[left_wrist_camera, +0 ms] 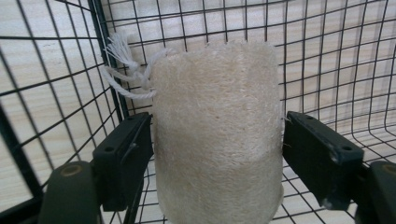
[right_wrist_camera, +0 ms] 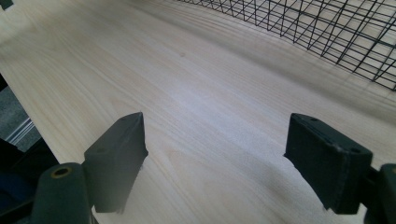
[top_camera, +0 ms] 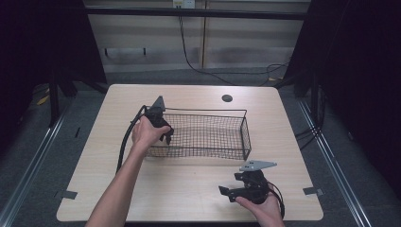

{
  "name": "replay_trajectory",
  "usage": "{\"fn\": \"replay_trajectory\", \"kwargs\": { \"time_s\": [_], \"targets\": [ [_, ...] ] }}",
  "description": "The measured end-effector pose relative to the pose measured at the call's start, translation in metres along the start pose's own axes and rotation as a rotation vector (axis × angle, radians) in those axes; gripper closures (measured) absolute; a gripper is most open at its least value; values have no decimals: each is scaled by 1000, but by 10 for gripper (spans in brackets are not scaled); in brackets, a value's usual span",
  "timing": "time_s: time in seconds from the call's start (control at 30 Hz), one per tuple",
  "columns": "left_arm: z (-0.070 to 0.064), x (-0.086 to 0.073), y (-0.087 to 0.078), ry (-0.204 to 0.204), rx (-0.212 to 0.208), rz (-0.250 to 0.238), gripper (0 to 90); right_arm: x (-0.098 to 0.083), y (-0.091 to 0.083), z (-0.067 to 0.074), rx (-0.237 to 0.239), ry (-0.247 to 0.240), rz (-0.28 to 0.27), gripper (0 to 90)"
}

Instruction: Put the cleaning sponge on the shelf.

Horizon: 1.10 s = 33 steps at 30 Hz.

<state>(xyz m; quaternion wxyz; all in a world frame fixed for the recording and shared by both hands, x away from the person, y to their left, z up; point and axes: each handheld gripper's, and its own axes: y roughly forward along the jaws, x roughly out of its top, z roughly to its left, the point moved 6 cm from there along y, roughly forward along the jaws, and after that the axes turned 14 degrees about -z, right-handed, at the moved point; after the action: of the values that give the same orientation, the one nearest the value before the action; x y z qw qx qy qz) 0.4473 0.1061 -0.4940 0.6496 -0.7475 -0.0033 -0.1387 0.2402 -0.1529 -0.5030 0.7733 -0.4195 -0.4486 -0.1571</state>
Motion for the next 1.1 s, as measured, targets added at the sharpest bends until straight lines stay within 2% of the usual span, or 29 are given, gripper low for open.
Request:
{"fn": "replay_trajectory", "kwargs": {
  "time_s": [0.2, 0.23, 0.3, 0.53, 0.7, 0.93, 1.1],
  "targets": [
    [2, 0, -5, 15, -9, -11, 206, 0, 0, 0, 1, -1, 0, 200],
    [2, 0, -6, 15, -21, -12, 198, 0, 0, 0, 0, -1, 1, 200],
    [3, 1, -7, 13, -19, -13, 217, 0, 0, 0, 0, 0, 1, 199],
    [2, 1, -13, 10, -51, -30, 182, 0, 0, 0, 1, 4, -1, 199],
    [4, 1, -18, 18, -70, -32, 193, 0, 1, -1, 4, 3, -3, 199],
    [3, 1, -28, 28, -127, -64, 182, 1, 0, -2, 2, 4, -6, 199],
    [3, 1, -32, 27, -138, -93, 182, 1, 1, -2, 2, 4, -4, 199]
  ]
}}
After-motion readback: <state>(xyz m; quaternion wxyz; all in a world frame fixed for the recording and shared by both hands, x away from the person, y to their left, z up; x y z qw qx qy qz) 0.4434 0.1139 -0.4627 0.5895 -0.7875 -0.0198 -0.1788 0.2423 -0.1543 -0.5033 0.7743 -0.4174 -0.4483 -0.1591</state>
